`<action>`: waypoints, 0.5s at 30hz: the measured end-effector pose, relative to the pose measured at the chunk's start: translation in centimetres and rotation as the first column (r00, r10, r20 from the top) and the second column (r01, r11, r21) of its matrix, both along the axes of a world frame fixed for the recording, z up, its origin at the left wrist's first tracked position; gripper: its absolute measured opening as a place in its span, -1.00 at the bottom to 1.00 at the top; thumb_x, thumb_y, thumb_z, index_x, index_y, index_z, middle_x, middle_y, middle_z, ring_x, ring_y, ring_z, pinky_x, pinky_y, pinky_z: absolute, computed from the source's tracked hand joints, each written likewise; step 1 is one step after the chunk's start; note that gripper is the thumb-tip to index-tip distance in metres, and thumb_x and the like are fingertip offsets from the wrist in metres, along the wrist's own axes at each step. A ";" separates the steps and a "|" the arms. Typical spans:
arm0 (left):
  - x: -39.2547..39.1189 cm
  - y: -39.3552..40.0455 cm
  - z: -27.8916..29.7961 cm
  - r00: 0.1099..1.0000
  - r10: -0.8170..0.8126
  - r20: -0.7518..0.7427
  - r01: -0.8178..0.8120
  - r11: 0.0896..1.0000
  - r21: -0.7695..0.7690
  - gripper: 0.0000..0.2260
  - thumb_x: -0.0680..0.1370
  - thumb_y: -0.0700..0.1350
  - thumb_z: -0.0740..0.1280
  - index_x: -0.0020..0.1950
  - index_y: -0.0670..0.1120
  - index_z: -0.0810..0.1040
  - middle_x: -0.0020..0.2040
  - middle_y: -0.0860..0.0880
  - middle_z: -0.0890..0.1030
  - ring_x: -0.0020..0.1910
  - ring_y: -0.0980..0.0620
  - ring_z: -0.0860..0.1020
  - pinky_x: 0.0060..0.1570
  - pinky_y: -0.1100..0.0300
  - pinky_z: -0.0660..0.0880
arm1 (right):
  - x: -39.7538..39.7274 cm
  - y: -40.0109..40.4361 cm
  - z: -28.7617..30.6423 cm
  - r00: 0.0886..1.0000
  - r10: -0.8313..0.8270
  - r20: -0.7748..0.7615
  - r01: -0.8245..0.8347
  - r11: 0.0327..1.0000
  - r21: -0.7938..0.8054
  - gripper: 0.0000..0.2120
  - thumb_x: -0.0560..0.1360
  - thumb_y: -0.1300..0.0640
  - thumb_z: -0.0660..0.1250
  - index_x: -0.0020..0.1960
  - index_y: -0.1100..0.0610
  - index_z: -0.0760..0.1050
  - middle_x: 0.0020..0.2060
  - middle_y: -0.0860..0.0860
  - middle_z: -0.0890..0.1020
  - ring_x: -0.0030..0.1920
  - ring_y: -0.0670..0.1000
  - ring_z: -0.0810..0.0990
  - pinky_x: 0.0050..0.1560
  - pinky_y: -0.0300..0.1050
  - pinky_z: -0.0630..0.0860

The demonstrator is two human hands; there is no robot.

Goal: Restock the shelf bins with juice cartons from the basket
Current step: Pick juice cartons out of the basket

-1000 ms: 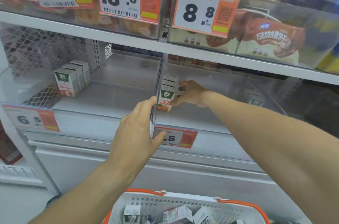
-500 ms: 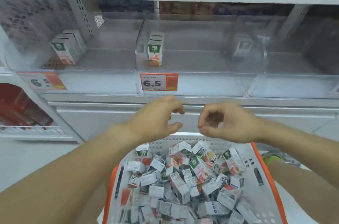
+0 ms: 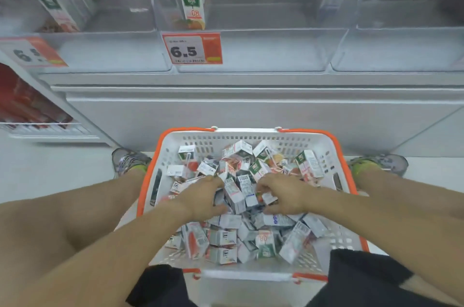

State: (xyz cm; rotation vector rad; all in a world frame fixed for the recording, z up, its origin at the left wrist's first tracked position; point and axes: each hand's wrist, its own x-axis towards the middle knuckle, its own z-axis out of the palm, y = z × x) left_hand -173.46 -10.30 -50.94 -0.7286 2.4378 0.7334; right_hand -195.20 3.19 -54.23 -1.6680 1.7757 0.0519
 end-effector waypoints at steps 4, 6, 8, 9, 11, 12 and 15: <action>-1.1 0.0 -3.6 0.981 -0.190 0.041 0.194 0.943 -0.270 -0.40 0.60 0.03 0.31 0.58 0.02 0.14 0.55 -0.12 0.19 0.54 -0.17 0.12 0.49 -0.07 0.14 | 0.9 -0.1 -1.5 0.998 -0.045 -0.032 0.044 0.998 -0.042 -0.51 0.52 0.04 0.38 0.40 0.07 0.34 0.19 0.05 0.47 0.17 0.07 0.48 0.18 0.02 0.48; -2.0 -0.2 -4.4 0.951 -0.302 0.066 0.306 0.890 -0.339 -0.40 0.60 -0.10 0.32 0.58 0.06 0.14 0.59 -0.10 0.12 0.58 -0.16 0.02 0.52 -0.09 0.04 | 1.7 -1.1 -1.6 0.997 -0.079 -0.009 0.078 0.995 -0.070 -0.52 0.53 0.21 0.31 0.43 0.06 0.33 0.23 0.05 0.44 0.23 0.08 0.46 0.22 0.02 0.46; -2.8 -0.3 -5.0 0.916 -0.396 0.058 0.388 0.844 -0.369 -0.44 0.56 -0.17 0.34 0.53 0.04 0.25 0.56 -0.10 0.19 0.56 -0.16 0.06 0.51 -0.07 0.05 | 2.2 -2.3 -1.9 0.991 -0.131 0.004 0.130 0.988 -0.085 -0.49 0.54 0.29 0.27 0.46 0.06 0.32 0.30 0.04 0.41 0.29 0.07 0.44 0.28 -0.03 0.44; -3.0 -0.3 -5.3 0.898 -0.438 0.049 0.421 0.819 -0.389 -0.48 0.55 -0.17 0.35 0.49 0.02 0.32 0.52 -0.10 0.26 0.53 -0.15 0.11 0.49 -0.05 0.08 | 2.4 -2.8 -2.0 0.988 -0.152 0.008 0.152 0.985 -0.085 -0.48 0.55 0.29 0.28 0.48 0.05 0.31 0.32 0.04 0.40 0.31 0.07 0.43 0.30 -0.04 0.42; -3.3 -0.7 -5.9 0.869 -0.495 0.005 0.443 0.772 -0.455 -0.55 0.53 -0.16 0.36 0.41 -0.01 0.40 0.42 -0.09 0.39 0.45 -0.11 0.23 0.44 0.01 0.14 | 2.4 -3.5 -2.9 0.988 -0.158 0.000 0.157 0.984 -0.078 -0.43 0.55 0.32 0.26 0.51 0.02 0.29 0.31 0.04 0.41 0.29 0.10 0.46 0.30 -0.01 0.44; -3.3 -1.0 -6.1 0.865 -0.502 -0.029 0.432 0.772 -0.466 -0.58 0.53 -0.14 0.36 0.38 -0.02 0.42 0.38 -0.07 0.42 0.41 -0.09 0.27 0.41 0.04 0.16 | 2.5 -3.8 -3.4 0.990 -0.137 -0.015 0.135 0.987 -0.084 -0.40 0.54 0.36 0.24 0.52 0.01 0.29 0.27 0.06 0.43 0.25 0.12 0.47 0.25 -0.01 0.46; -2.8 -2.4 -6.0 0.896 -0.407 -0.178 0.338 0.884 -0.322 -0.62 0.53 -0.06 0.38 0.34 -0.04 0.45 0.28 -0.04 0.48 0.32 -0.05 0.35 0.31 0.10 0.27 | 2.7 -4.3 -4.4 0.991 -0.113 -0.065 0.104 0.986 -0.128 -0.52 0.63 0.27 0.16 0.51 -0.02 0.34 0.11 0.09 0.45 0.07 0.15 0.51 -0.02 -0.09 0.40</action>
